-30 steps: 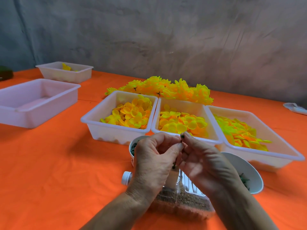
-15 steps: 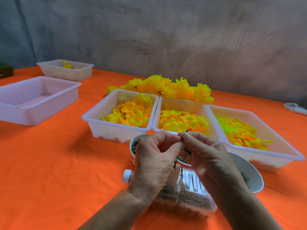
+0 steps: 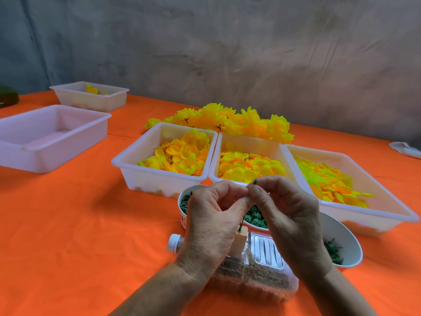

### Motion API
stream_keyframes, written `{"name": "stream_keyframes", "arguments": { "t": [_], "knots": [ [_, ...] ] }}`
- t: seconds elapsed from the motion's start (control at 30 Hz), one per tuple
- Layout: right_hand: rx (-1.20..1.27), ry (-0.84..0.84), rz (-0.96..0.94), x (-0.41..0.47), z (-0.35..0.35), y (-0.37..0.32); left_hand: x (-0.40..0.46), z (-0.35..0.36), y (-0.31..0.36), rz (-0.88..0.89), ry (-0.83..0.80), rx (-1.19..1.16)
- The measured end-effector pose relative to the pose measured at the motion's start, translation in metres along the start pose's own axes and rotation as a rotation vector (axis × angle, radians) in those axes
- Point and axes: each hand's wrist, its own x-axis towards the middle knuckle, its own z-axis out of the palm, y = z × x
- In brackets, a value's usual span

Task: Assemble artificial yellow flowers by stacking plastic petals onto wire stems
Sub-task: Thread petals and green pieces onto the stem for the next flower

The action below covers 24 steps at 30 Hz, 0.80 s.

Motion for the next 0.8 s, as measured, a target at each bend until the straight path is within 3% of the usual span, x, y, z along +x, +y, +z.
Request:
{"name": "stream_keyframes", "arguments": {
  "t": [0.2,0.37,0.8],
  "knots": [
    [-0.319,0.095,-0.250,-0.0004,0.0023,-0.0001,0.0009,-0.0006,-0.0012,0.015,-0.021,-0.009],
    [0.087,0.076,0.064,0.0001,0.0045,-0.0012,0.0007,0.0001,0.0002,-0.015,0.020,-0.005],
    [-0.078,0.006,-0.058,0.0047,0.0021,-0.0030,-0.0003,-0.0044,0.0080,0.075,0.057,0.125]
  ]
}}
